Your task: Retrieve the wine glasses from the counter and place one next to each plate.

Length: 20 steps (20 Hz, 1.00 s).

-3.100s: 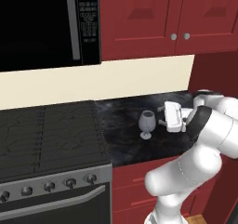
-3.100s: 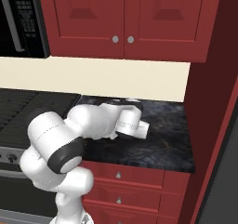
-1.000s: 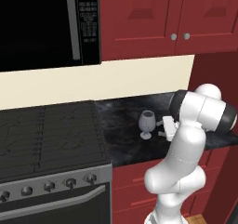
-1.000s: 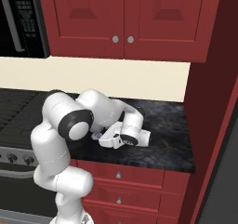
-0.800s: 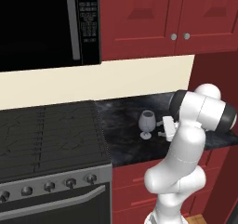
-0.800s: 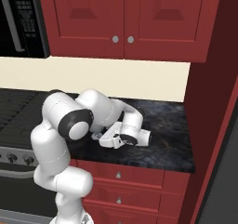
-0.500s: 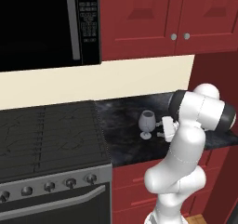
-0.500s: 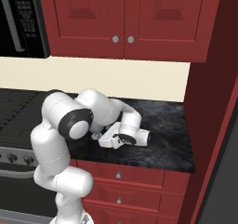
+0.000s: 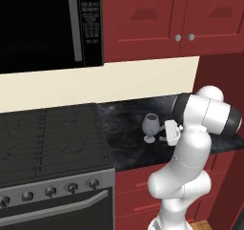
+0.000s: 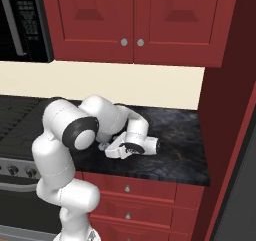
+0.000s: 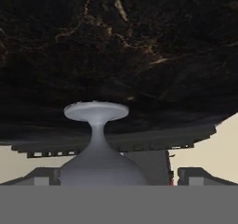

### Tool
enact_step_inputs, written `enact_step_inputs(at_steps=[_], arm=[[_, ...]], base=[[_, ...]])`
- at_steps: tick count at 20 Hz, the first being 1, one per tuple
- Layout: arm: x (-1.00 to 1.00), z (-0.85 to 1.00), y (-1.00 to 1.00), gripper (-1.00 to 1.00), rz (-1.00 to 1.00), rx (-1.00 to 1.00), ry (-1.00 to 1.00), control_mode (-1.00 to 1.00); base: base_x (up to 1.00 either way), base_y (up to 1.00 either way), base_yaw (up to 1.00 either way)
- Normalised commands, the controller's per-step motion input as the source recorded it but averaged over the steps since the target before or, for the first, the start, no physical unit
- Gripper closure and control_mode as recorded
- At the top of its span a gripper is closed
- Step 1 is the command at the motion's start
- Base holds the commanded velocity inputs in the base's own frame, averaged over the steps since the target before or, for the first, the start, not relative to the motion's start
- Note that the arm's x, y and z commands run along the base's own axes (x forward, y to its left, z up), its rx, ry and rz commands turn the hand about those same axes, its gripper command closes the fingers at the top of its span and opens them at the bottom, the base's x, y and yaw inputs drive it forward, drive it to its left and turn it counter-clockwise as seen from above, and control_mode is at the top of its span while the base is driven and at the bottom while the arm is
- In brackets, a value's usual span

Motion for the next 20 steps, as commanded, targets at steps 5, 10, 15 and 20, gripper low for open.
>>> enact_step_inputs(at_steps=[5, 10, 15, 20], arm=[[0.0, 0.0, 0.1, -1.0, 0.03, 0.0, 0.15, -1.0], [0.0, -0.01, 0.27, -1.0, 0.01, 0.0, 0.11, -1.0], [0.0, -0.18, 0.12, -1.0, 0.0, -0.02, 0.0, -1.0], [0.0, -0.29, 0.15, -1.0, 0.01, -0.04, 0.0, -1.0]], base=[[0.0, 0.0, 0.0], [0.0, 0.0, 0.0], [0.0, 0.0, 0.0], [0.0, 0.0, 0.0]])
